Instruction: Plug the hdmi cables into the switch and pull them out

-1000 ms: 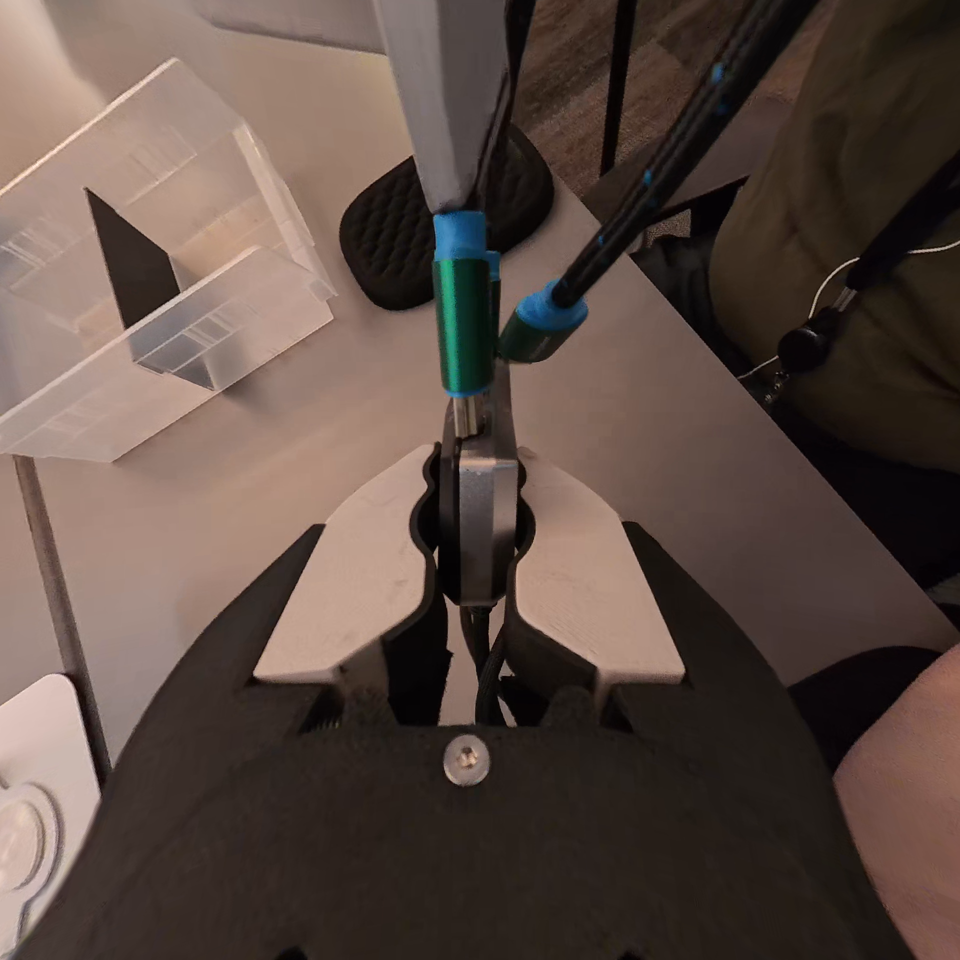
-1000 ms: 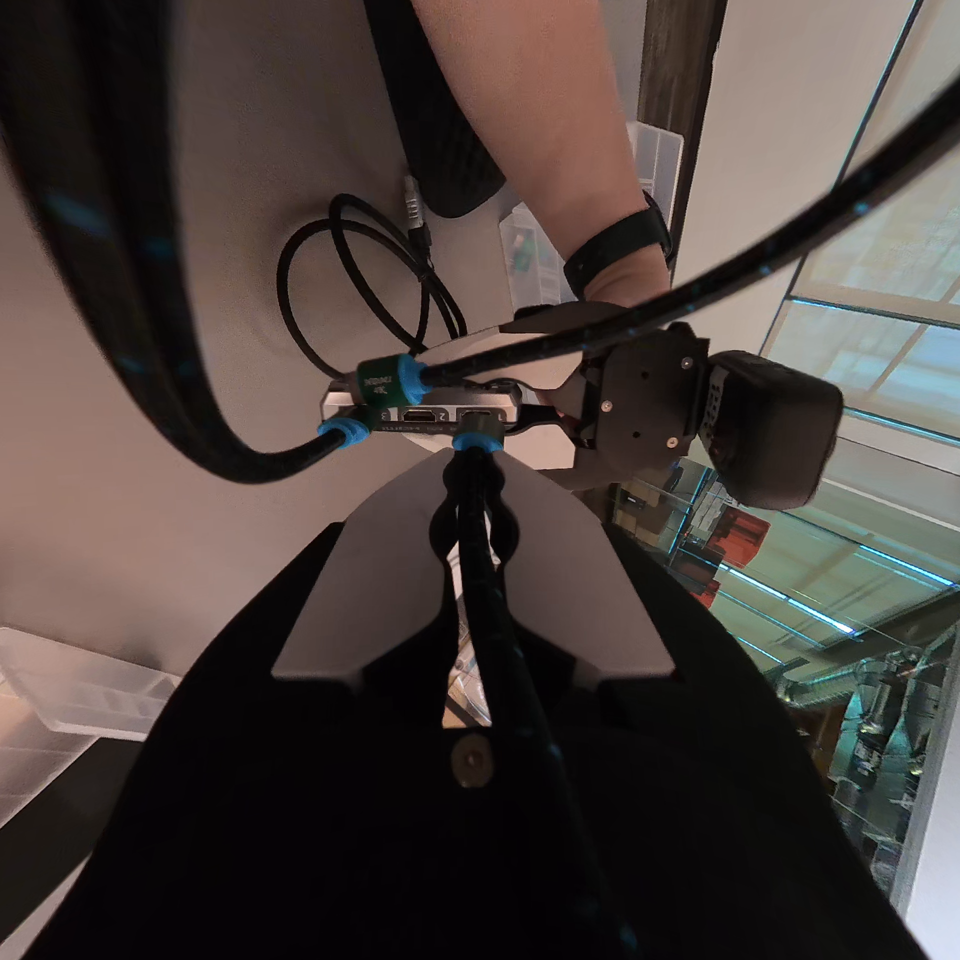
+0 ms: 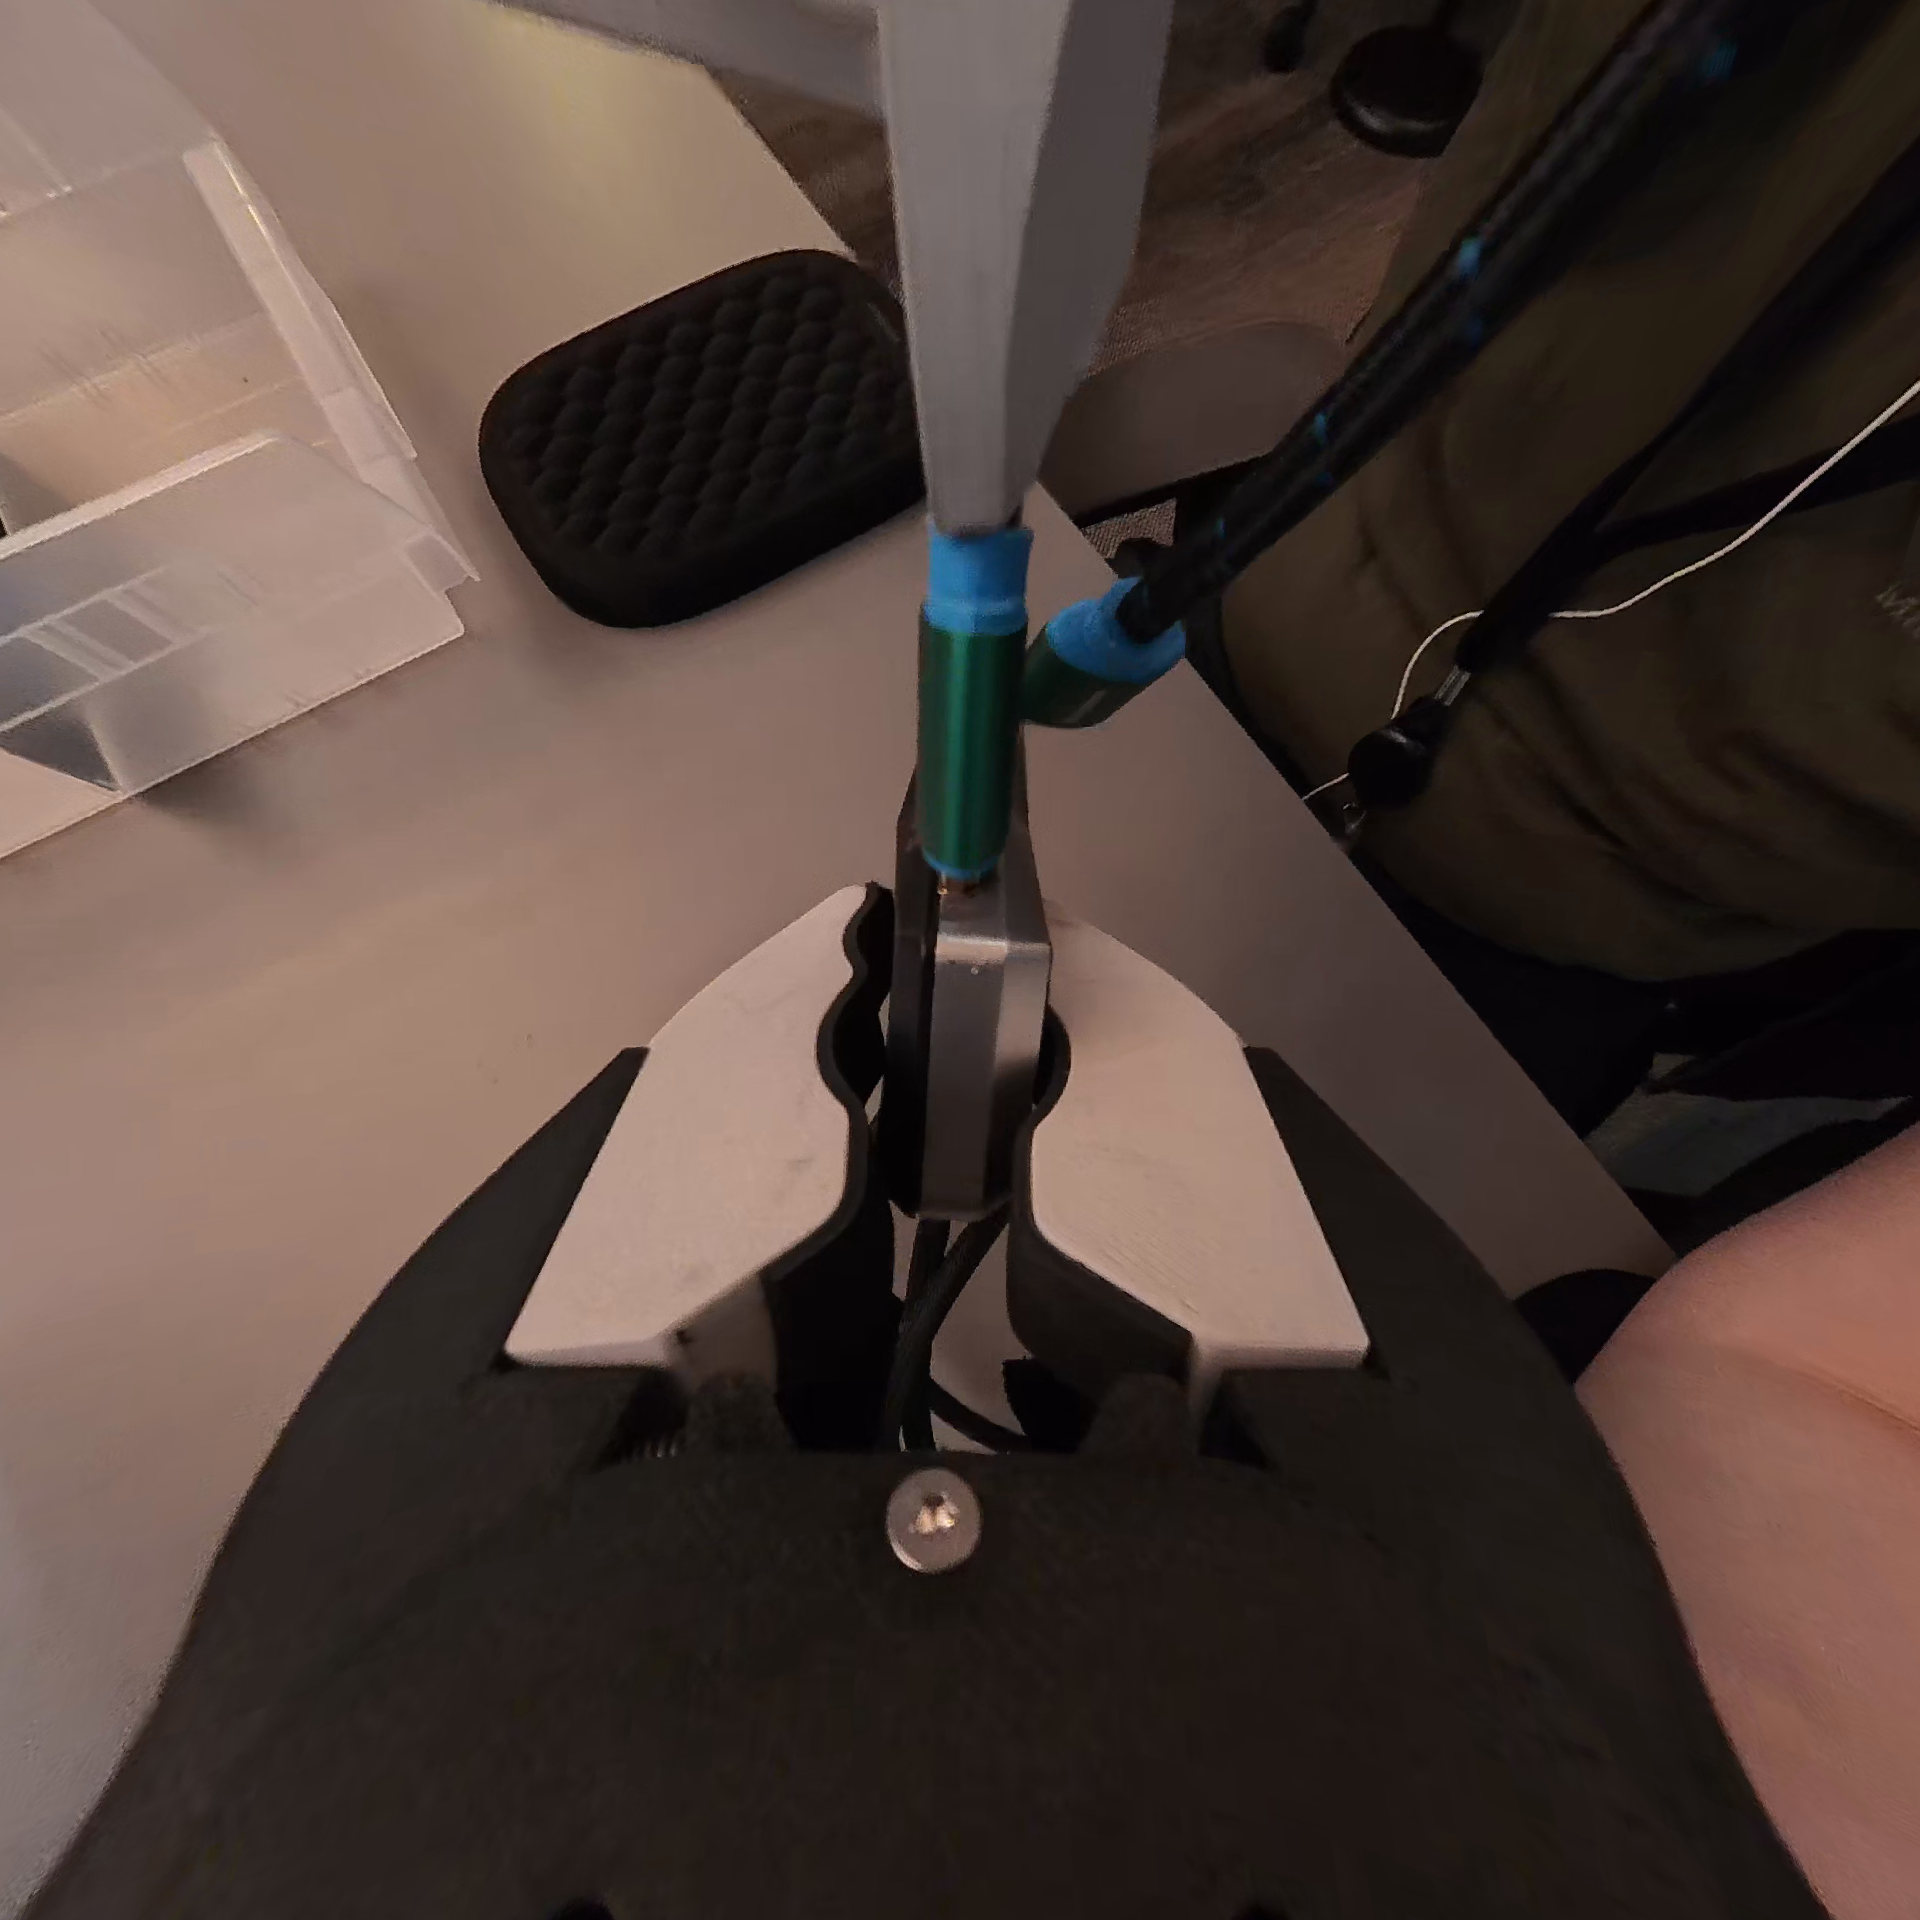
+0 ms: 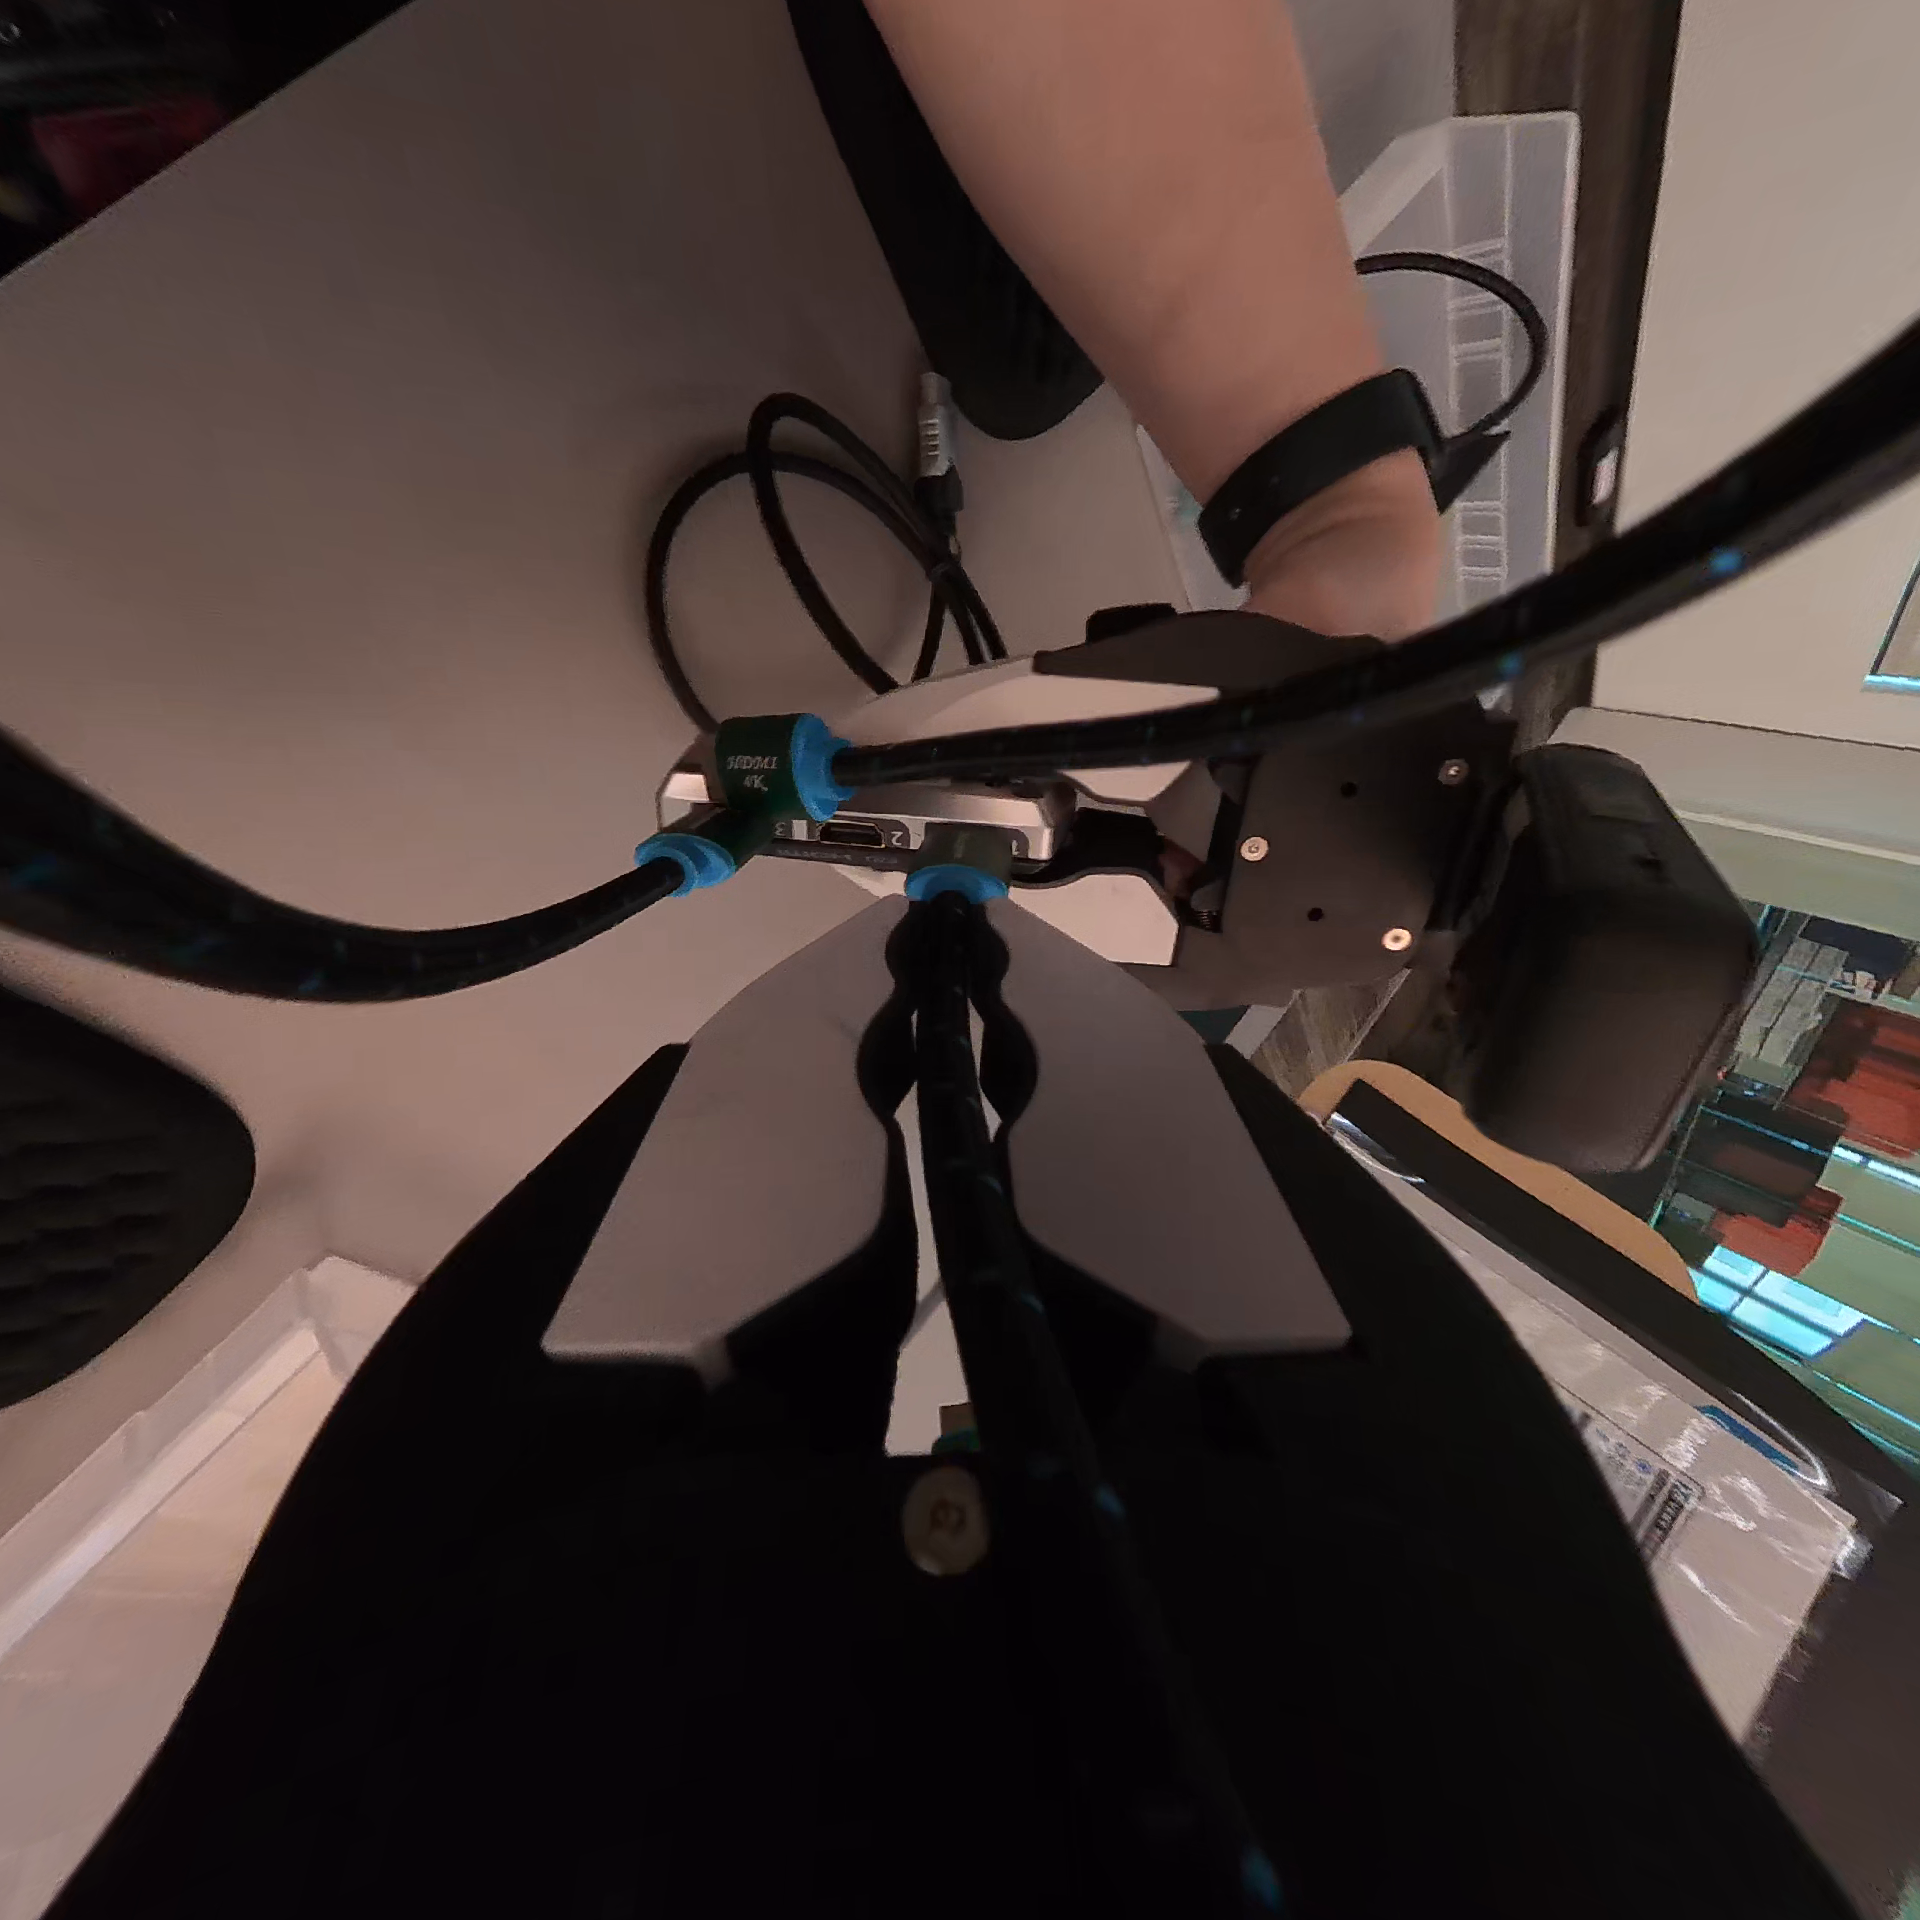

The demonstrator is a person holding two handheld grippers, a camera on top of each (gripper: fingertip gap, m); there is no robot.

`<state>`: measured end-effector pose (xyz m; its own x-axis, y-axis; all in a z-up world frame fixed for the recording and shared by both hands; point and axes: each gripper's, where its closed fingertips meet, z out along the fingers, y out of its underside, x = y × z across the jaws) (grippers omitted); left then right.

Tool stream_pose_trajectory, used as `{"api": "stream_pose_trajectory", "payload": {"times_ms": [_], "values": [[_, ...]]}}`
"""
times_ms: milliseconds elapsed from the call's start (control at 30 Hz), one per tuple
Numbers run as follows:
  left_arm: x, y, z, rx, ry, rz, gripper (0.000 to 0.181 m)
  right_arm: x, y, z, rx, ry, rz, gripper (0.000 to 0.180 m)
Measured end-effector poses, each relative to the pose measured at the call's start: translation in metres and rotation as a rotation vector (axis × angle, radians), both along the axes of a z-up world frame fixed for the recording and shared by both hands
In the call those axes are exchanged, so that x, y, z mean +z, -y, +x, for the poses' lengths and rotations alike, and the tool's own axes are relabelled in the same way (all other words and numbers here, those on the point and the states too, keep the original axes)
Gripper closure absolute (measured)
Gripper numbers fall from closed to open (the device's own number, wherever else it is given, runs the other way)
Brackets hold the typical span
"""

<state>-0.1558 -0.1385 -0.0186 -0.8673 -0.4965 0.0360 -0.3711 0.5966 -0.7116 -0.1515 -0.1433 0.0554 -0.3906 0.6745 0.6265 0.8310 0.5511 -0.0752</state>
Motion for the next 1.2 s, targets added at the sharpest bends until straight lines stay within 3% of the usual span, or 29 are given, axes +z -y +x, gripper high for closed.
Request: {"api": "stream_pose_trajectory", "payload": {"times_ms": [400, 533, 700, 800, 867, 933, 1000, 1100, 1200], "values": [[-0.013, -0.011, 0.010, 0.054, -0.036, 0.027, 0.159, -0.012, -0.013, 0.010, -0.038, -0.071, -0.069, 0.171], [-0.003, -0.027, 0.017, 0.150, 0.034, 0.030, 0.159, 0.013, -0.039, 0.030, -0.162, -0.187, 0.078, 0.156], [0.006, -0.057, 0.018, 0.288, 0.086, 0.071, 0.159, 0.057, -0.055, 0.088, -0.341, -0.287, 0.252, 0.158], [0.026, -0.068, 0.026, 0.362, 0.175, 0.000, 0.159, 0.068, -0.051, 0.121, -0.492, -0.514, 0.202, 0.158], [0.041, -0.076, 0.031, 0.415, 0.254, -0.030, 0.159, 0.068, -0.046, 0.128, -0.560, -0.832, 0.082, 0.158], [0.055, -0.083, 0.035, 0.472, 0.321, -0.046, 0.159, 0.058, -0.040, 0.115, -0.550, -1.146, -0.107, 0.150], [0.065, -0.085, 0.038, 0.508, 0.373, -0.069, 0.159, 0.044, -0.045, 0.095, -0.534, -1.341, -0.192, 0.136], [0.074, -0.080, 0.038, 0.506, 0.403, -0.097, 0.159, 0.029, -0.065, 0.060, -0.532, -1.447, -0.190, 0.130], [0.081, -0.073, 0.036, 0.491, 0.412, -0.134, 0.159, 0.021, -0.089, 0.040, -0.551, -1.420, -0.158, 0.130]]}}
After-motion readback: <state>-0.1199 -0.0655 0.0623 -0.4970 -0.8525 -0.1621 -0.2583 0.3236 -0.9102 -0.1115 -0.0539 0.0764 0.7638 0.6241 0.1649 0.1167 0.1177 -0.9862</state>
